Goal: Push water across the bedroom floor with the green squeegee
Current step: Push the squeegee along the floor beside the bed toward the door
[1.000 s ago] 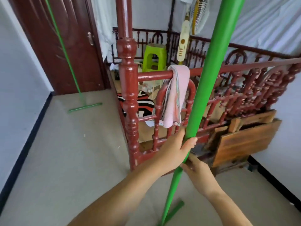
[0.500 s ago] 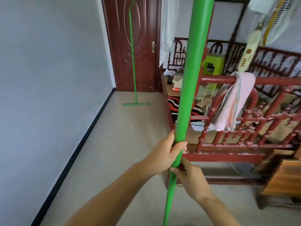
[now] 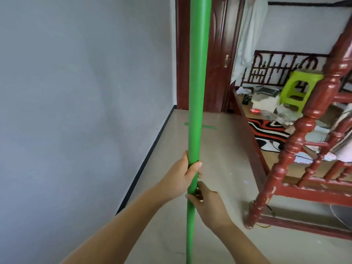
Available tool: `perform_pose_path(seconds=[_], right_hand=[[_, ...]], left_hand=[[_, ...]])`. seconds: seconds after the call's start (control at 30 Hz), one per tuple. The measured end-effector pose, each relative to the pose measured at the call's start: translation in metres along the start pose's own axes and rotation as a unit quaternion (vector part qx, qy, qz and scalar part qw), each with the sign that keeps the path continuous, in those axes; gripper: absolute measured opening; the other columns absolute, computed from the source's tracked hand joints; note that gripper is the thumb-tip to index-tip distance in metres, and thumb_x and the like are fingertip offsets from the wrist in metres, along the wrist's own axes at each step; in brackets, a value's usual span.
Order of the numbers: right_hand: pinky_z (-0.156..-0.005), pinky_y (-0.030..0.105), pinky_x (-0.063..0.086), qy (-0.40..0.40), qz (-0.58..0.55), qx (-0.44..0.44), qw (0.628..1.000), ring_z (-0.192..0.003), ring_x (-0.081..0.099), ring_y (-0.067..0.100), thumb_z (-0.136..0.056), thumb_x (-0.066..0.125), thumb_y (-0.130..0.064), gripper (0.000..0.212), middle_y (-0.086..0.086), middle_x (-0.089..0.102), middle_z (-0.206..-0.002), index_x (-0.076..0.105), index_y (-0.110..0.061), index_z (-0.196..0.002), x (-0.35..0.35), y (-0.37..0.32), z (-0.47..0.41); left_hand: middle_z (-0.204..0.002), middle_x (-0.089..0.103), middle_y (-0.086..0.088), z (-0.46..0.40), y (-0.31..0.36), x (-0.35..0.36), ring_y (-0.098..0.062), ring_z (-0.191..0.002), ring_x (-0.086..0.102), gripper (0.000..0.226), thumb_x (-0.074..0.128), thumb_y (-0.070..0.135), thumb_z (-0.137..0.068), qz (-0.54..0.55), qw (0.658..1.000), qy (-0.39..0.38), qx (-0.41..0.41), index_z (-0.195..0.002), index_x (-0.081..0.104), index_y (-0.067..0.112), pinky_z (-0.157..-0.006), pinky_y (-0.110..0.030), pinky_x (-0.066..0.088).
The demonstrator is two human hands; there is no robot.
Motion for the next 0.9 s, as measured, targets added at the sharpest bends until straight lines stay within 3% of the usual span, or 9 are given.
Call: perform_pose_path(seconds=[0.1,0.23,0.4,0.6,0.9], right_hand=[[-0.075,0.039,0.052,-0.038,0.009,-0.045,0.998,-0.083,0.066,0.024,-0.083,0.059,-0.03,0.025,0.008,0.072,-0.093,0.054,-0.015,-0.101,0.045,-0.037,-0.004],[-0.07,0.034,0.048,-0.115,0.025,-0.132,0.984,-0.081,0.065,0.025,-0.084,0.057,-0.032,0.03,0.01,0.071,-0.095,0.052,-0.014,-0.107,0.103,-0.084,0.005],[-0.07,0.038,0.052,-0.206,0.006,-0.186,0.961,-0.077,0.064,0.024,-0.083,0.058,-0.032,0.025,0.011,0.069,-0.087,0.052,-0.014,-0.1,0.165,-0.137,0.04],[-0.068,0.042,0.053,-0.247,0.014,-0.237,0.939,-0.076,0.065,0.026,-0.082,0.059,-0.032,0.023,0.011,0.069,-0.083,0.05,-0.013,-0.091,0.23,-0.182,0.101],[-0.073,0.042,0.051,-0.299,-0.002,-0.274,0.914,-0.083,0.063,0.031,-0.083,0.057,-0.029,0.024,0.013,0.068,-0.089,0.051,-0.012,-0.099,0.293,-0.238,0.206]], left_hand=[[-0.072,0.055,0.006,0.034,-0.011,-0.046,-0.004,-0.068,0.055,0.011,0.038,0.019,-0.095,-0.034,0.997,0.066,-0.03,-0.085,0.042,0.021,-0.072,-0.021,0.047],[-0.071,0.056,0.007,0.095,-0.018,-0.1,0.003,-0.063,0.053,0.015,0.038,0.024,-0.095,-0.063,0.983,0.157,-0.078,-0.089,0.045,0.012,-0.066,-0.01,0.045],[-0.069,0.056,0.005,0.183,-0.013,-0.147,0.001,-0.062,0.053,0.022,0.035,0.025,-0.096,-0.085,0.96,0.247,-0.106,-0.092,0.044,0.005,-0.064,-0.012,0.045],[-0.069,0.056,0.004,0.281,-0.002,-0.179,-0.002,-0.063,0.055,0.021,0.035,0.03,-0.095,-0.091,0.932,0.322,-0.14,-0.091,0.041,0.01,-0.062,-0.015,0.048],[-0.064,0.056,0.002,0.412,0.019,-0.208,-0.009,-0.059,0.055,0.034,0.037,0.037,-0.091,-0.095,0.901,0.393,-0.158,-0.087,0.043,0.004,-0.059,-0.018,0.046]])
Point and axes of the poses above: each hand's wrist, its own z-axis away from the middle knuckle, its own x-axis out of the palm, y = z × x, the point moved 1 cm from there along -z, towards the middle knuckle
